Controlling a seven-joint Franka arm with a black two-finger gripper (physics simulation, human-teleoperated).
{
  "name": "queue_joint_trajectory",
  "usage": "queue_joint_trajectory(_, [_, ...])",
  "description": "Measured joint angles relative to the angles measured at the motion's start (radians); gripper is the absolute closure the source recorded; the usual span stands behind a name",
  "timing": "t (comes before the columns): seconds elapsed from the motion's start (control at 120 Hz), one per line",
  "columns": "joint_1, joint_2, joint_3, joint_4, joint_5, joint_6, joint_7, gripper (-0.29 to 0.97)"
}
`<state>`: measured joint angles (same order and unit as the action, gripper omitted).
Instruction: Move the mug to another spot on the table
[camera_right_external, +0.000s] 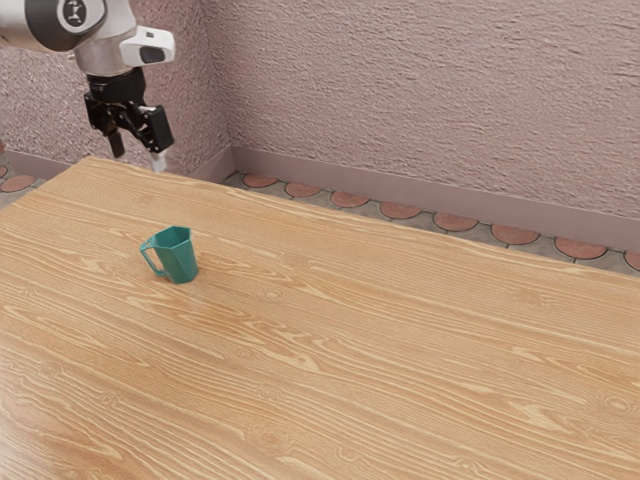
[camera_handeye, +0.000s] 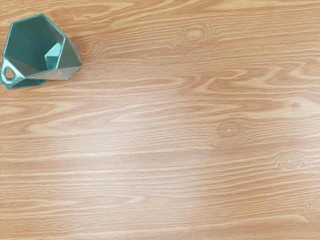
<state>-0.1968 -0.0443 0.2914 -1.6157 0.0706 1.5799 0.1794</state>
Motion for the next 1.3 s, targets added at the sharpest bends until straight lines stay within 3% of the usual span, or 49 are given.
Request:
queue_joint_trajectory(0.383, [-0.01,0.017,0.002,0.007,0.002,0.005,0.016,0.0])
queue_joint_trajectory(0.675, [0.115,0.243,0.002,0.019,-0.005,0.098,0.03,0.0])
queue_joint_trajectory(1.067, [0.2,0.363,0.001,0.016,-0.054,0.258,0.126,0.0])
queue_joint_trajectory(1.3, [0.262,0.466,-0.004,0.044,-0.132,0.33,0.277,0.0])
